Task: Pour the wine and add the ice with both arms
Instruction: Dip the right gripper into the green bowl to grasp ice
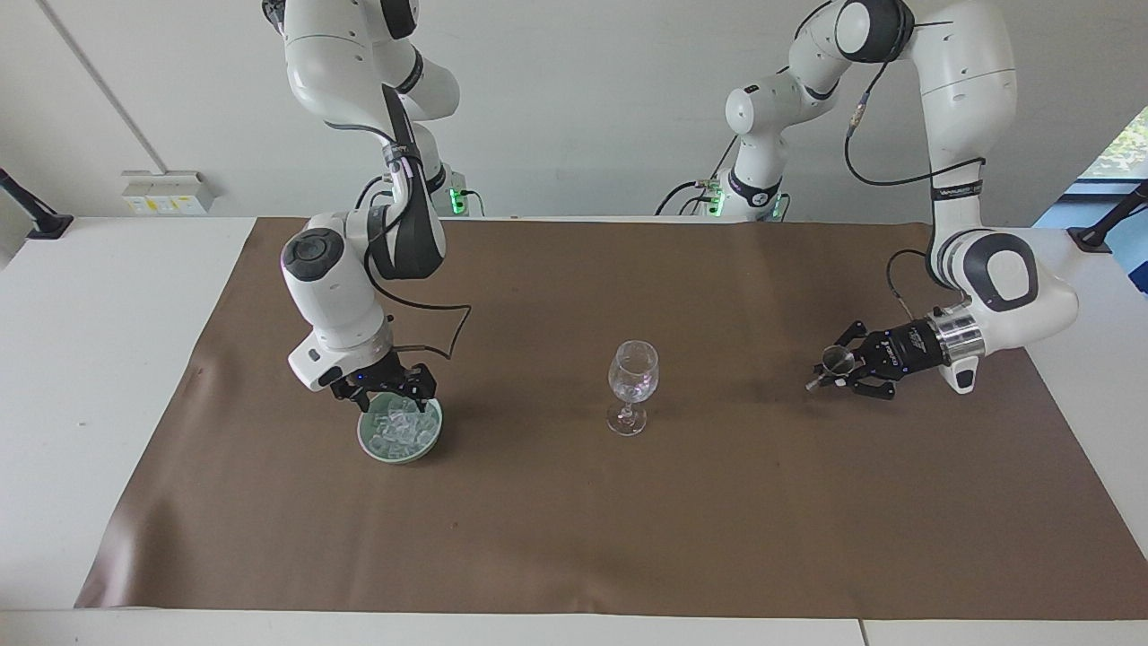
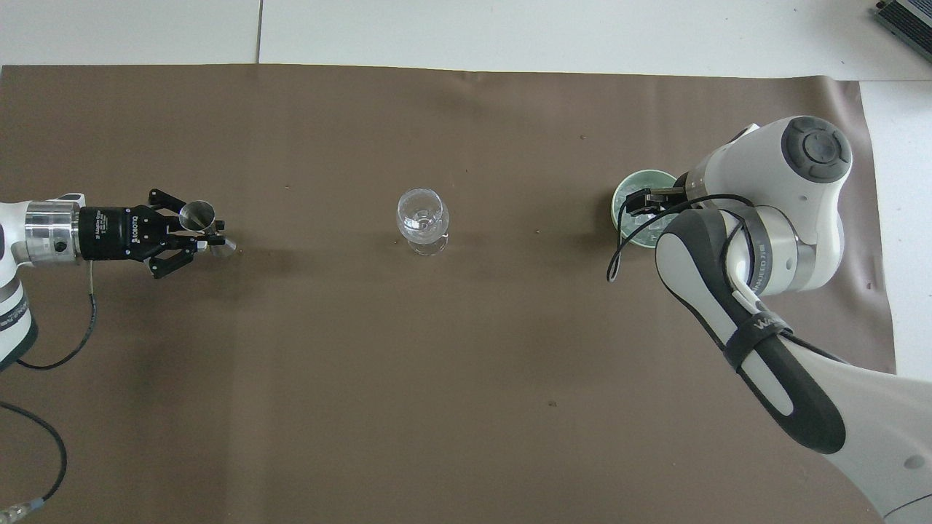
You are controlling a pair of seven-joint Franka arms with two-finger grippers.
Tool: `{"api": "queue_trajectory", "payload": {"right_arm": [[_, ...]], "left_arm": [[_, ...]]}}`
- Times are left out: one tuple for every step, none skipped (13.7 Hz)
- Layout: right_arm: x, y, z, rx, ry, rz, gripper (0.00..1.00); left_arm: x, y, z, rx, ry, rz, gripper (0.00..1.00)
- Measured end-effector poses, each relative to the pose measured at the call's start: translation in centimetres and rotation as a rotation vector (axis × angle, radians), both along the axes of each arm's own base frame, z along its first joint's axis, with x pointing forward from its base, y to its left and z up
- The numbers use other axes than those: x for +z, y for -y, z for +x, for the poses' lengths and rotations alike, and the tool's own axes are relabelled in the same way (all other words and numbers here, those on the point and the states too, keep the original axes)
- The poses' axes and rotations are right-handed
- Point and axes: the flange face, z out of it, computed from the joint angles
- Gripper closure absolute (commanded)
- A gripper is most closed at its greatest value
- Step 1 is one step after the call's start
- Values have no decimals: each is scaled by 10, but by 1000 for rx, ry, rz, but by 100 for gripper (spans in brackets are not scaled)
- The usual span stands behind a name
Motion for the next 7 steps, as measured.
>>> {"api": "queue_trajectory", "payload": {"right_arm": [[0, 0, 0, -13, 2, 1, 0], [0, 0, 1, -42, 7, 5, 0], [-2, -1, 2, -84, 9, 9, 0], [-4, -1, 2, -120, 9, 13, 0], [-7, -2, 3, -164, 9, 17, 0], [-11, -3, 3, -188, 7, 20, 0], [-14, -3, 4, -202, 7, 21, 10]], "left_arm": [[-4, -1, 0, 10, -6, -14, 100], [-10, -2, 0, 15, -12, -26, 100], [-15, -4, 0, 15, -15, -37, 100], [-18, -6, 0, 15, -17, -44, 100], [-21, -10, 1, 19, -20, -50, 100], [-23, -14, 1, 18, -19, -57, 100], [-25, -17, 1, 15, -16, -64, 100]]}}
